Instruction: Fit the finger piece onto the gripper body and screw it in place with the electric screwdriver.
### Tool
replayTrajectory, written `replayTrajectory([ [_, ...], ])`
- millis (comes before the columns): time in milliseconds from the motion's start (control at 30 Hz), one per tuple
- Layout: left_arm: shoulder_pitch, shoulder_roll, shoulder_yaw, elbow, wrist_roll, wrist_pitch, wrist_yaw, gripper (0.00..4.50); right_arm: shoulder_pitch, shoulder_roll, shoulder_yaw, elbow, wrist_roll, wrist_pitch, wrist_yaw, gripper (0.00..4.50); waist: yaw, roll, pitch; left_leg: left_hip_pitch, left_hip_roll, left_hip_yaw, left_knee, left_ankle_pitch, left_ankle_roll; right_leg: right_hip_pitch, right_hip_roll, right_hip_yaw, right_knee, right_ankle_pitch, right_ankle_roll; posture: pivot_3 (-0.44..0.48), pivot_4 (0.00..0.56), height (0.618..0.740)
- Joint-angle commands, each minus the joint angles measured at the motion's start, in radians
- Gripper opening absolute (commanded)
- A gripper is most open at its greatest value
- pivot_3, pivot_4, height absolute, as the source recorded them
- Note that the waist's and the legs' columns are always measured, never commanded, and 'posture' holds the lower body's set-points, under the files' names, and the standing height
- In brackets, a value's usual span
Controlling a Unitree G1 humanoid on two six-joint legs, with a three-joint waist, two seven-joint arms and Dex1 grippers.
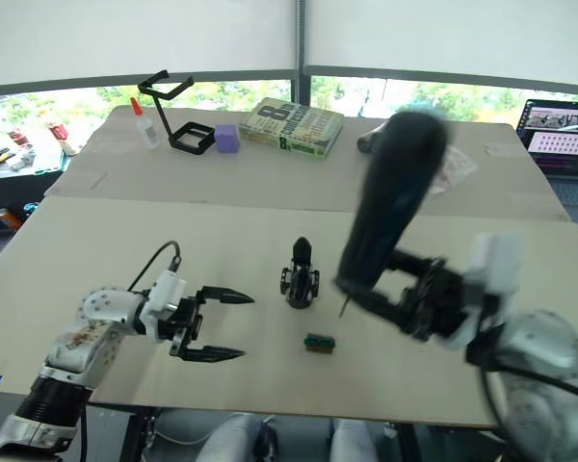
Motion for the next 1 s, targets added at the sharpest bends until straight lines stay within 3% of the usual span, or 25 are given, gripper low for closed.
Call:
replayTrajectory([
  [33, 0.003, -0.028, -0.061, -0.005, 0.083, -0.041, 0.042, 4.50, -0.004, 0.010, 0.103, 0.051, -0.056, -0.208, 0.053, 1.93, -0.001, 0.000, 0.000, 0.000, 0.000, 0.000, 0.000, 0.000, 0.000, 0.000, 0.000, 0.000, 0.000, 0.000, 0.000, 0.000, 0.150, 0.740],
  [633, -0.009, -0.235, -0.238, 0.130, 0.289, -0.089, 0.239, 4.50, 0.007, -0.134, 0.201, 0.179, -0.041, -0.381, 0.090, 1.93, 0.018, 0.001, -0.001, 0.004, 0.001, -0.001, 0.000, -0.001, 0.003, 0.004, -0.002, 0.000, 0.000, 0.000, -0.001, 0.000, 0.150, 0.740],
  [1000, -0.068, -0.252, -0.295, 0.127, 0.297, -0.012, 0.202, 4.50, 0.032, -0.167, 0.208, 0.220, -0.042, -0.406, 0.093, 1.93, 0.024, 0.001, -0.001, 0.009, -0.001, -0.001, 0.001, -0.006, 0.010, 0.012, -0.009, -0.003, -0.003, 0.000, 0.000, 0.000, 0.150, 0.740],
])
